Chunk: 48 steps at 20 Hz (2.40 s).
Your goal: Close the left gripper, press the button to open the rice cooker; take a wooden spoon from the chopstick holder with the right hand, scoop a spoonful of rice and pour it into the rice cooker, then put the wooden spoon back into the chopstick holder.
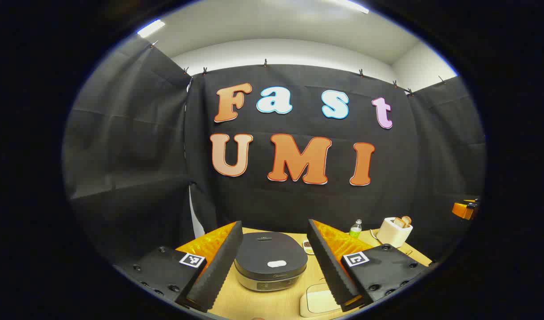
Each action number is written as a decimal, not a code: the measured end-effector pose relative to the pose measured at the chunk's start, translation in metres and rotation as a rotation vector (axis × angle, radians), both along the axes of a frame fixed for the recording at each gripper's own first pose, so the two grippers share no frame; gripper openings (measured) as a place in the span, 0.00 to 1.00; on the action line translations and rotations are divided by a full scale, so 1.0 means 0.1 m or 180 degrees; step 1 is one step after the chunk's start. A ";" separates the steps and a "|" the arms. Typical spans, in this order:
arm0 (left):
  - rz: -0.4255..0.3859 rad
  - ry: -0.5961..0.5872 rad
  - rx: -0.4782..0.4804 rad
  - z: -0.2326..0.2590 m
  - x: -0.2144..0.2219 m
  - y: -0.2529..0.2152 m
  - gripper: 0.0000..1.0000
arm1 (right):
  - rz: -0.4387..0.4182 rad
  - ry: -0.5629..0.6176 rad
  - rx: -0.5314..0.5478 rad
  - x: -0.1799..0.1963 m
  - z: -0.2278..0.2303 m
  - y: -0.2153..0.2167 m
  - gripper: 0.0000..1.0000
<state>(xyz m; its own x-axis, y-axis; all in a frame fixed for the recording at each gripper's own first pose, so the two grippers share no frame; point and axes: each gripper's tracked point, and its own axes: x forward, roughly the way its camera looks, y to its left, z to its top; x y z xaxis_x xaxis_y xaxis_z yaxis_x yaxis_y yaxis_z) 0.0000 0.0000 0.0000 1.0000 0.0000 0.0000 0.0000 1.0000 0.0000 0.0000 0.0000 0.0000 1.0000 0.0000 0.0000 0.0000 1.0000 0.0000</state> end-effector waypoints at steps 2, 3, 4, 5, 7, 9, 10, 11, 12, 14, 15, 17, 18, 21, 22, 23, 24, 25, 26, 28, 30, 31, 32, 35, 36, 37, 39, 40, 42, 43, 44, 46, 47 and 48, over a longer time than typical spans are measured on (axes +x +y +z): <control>0.0006 -0.0008 -0.0015 0.03 0.01 0.00 1.00 | 0.0001 0.0010 -0.0010 0.02 -0.02 -0.02 0.97; 0.0002 -0.0015 -0.0031 0.03 0.01 0.00 1.00 | 0.0004 0.0009 -0.0009 0.04 -0.01 -0.01 0.97; 0.0007 -0.0032 -0.0039 0.05 0.01 0.01 1.00 | 0.0007 0.0003 -0.0005 0.05 0.00 0.00 0.94; 0.0009 -0.0043 -0.0027 0.06 0.01 0.01 0.99 | 0.0012 0.0001 0.0000 0.06 -0.01 0.00 0.94; 0.0023 -0.0046 0.0026 0.06 0.01 0.02 0.98 | 0.0036 -0.0015 0.0009 0.07 -0.01 0.01 0.94; 0.0029 -0.0052 0.0067 0.08 0.02 0.03 0.97 | 0.0030 0.0005 0.0003 0.10 -0.05 0.01 0.97; 0.0029 -0.0058 0.0090 0.09 0.01 0.02 0.97 | 0.0032 0.0018 0.0002 0.10 -0.06 0.02 0.97; 0.0035 -0.0058 0.0110 0.08 0.02 0.03 0.96 | 0.0039 0.0025 0.0008 0.10 -0.07 0.02 0.97; 0.0039 -0.0048 0.0123 0.07 0.02 0.04 0.96 | 0.0042 0.0030 0.0016 0.10 -0.08 0.03 0.94; 0.0035 -0.0030 0.0124 0.06 0.03 0.04 0.95 | 0.0046 0.0033 0.0018 0.11 -0.08 0.04 0.94; 0.0034 -0.0021 0.0119 0.04 0.02 0.04 0.94 | 0.0044 0.0035 0.0016 0.12 -0.08 0.04 0.94; 0.0044 -0.0013 0.0104 0.04 0.02 0.06 0.94 | 0.0044 0.0040 0.0018 0.12 -0.09 0.05 0.97; 0.0045 -0.0010 0.0087 0.04 0.03 0.07 0.94 | 0.0048 0.0043 0.0022 0.13 -0.09 0.06 0.97; -0.0015 0.0019 0.0056 0.02 0.03 0.03 0.86 | 0.0037 0.0044 0.0014 0.14 -0.10 0.05 0.94; -0.0022 0.0011 0.0067 0.04 0.02 0.02 0.79 | 0.0038 0.0040 0.0006 0.14 -0.10 0.04 0.94; -0.0021 0.0004 0.0090 0.03 0.02 0.03 0.72 | 0.0039 0.0037 0.0000 0.13 -0.09 0.05 0.94; -0.0034 -0.0007 0.0114 0.06 0.01 0.03 0.65 | 0.0040 0.0036 -0.0004 0.13 -0.09 0.05 0.94; -0.0072 -0.0026 0.0129 0.07 0.02 -0.01 0.58 | 0.0040 0.0035 -0.0006 0.13 -0.09 0.04 0.94; -0.0085 -0.0032 0.0140 0.09 0.02 -0.03 0.50 | 0.0034 0.0038 -0.0004 0.14 -0.09 0.04 0.94; -0.0182 -0.0022 0.0126 0.08 0.01 -0.11 0.36 | 0.0033 0.0047 0.0002 0.14 -0.10 0.03 0.94; -0.0170 -0.0021 0.0138 0.09 0.01 -0.06 0.22 | 0.0037 0.0050 -0.0001 0.14 -0.11 0.04 0.94; -0.0168 0.0030 0.0134 0.04 0.02 -0.09 0.14 | 0.0037 0.0054 -0.0003 0.15 -0.12 0.04 0.94; -0.0147 0.0055 0.0156 0.22 -0.12 -0.09 0.14 | 0.0036 0.0057 -0.0011 0.14 -0.11 0.04 0.94; -0.0190 0.0083 0.0178 -0.02 0.03 -0.18 0.04 | 0.0032 0.0059 -0.0008 0.14 -0.12 0.03 0.94; -0.0218 0.0112 0.0167 -0.05 0.04 -0.17 0.07 | 0.0041 0.0068 0.0001 0.14 -0.14 0.04 0.94; -0.0236 0.0142 0.0163 -0.10 0.06 -0.18 0.04 | 0.0046 0.0073 0.0004 0.15 -0.14 0.04 0.94; -0.0305 0.0203 0.0171 -0.17 0.13 -0.25 0.04 | 0.0046 0.0084 -0.0004 0.15 -0.16 0.05 0.94; -0.0340 0.0235 0.0168 -0.20 0.18 -0.28 0.04 | 0.0048 0.0093 -0.0010 0.15 -0.17 0.05 0.94; -0.0417 0.0330 0.0130 -0.32 0.30 -0.36 0.04 | 0.0049 0.0110 -0.0009 0.16 -0.19 0.04 0.94; -0.0455 0.0372 0.0113 -0.36 0.37 -0.41 0.04 | 0.0052 0.0122 -0.0005 0.16 -0.21 0.05 0.94; -0.0483 0.0397 0.0102 -0.38 0.45 -0.44 0.01 | 0.0052 0.0132 -0.0005 0.15 -0.21 0.04 0.94; -0.0518 0.0445 0.0089 -0.46 0.62 -0.49 0.02 | 0.0040 0.0148 -0.0014 0.16 -0.24 0.03 0.97; -0.0527 0.0483 0.0084 -0.53 0.71 -0.50 0.01 | 0.0034 0.0159 -0.0018 0.16 -0.25 0.03 0.94; -0.0532 0.0528 0.0073 -0.60 0.79 -0.51 0.02 | 0.0029 0.0173 -0.0021 0.15 -0.26 0.02 0.94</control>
<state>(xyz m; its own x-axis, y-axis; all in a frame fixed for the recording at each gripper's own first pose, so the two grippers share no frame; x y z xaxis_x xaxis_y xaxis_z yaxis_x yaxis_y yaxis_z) 0.0787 -0.0506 -0.0602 0.9724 -0.1636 -0.1664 0.1674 0.9858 0.0091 0.0148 0.0021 -0.0263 0.9985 0.0088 -0.0543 -0.0091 0.9999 -0.0063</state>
